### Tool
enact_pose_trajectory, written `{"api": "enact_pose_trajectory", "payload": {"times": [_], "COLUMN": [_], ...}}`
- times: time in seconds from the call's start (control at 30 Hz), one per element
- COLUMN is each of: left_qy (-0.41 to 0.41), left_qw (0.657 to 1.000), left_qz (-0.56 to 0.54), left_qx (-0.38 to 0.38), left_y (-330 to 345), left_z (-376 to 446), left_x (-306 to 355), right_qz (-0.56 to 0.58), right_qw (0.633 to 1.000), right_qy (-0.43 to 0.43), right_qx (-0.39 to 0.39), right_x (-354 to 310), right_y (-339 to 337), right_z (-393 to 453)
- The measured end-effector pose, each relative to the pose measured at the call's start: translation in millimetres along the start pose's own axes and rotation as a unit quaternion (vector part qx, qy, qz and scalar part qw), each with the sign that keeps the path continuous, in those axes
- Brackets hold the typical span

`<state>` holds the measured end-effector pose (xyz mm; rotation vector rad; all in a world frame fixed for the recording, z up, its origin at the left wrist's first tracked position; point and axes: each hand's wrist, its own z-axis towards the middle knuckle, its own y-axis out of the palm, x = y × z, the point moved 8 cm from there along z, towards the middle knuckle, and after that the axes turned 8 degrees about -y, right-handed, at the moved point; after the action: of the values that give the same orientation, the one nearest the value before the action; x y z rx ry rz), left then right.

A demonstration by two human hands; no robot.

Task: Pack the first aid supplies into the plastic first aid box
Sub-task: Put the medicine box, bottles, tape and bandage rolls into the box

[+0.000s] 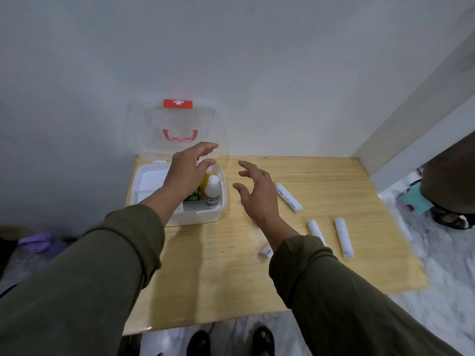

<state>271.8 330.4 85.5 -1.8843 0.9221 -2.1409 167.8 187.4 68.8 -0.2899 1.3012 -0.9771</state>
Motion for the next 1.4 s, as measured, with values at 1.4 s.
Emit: {"api": "enact_pose_trajectory", "payload": {"times": [1.4], "left_qy": [-0.251], "left_qw": [0.965], "left_qz": [0.059], "left_qx": [-0.044], "left_y": [254.6], "left_z": [-12.8], "left_x": [1.0], "right_qz": [0.020], "right_qw": [0.968], "right_qy": [0.138], "right_qx": [-0.210], "right_x": [212.7], "right_y": [-90.0], "right_z": [-85.5]}}
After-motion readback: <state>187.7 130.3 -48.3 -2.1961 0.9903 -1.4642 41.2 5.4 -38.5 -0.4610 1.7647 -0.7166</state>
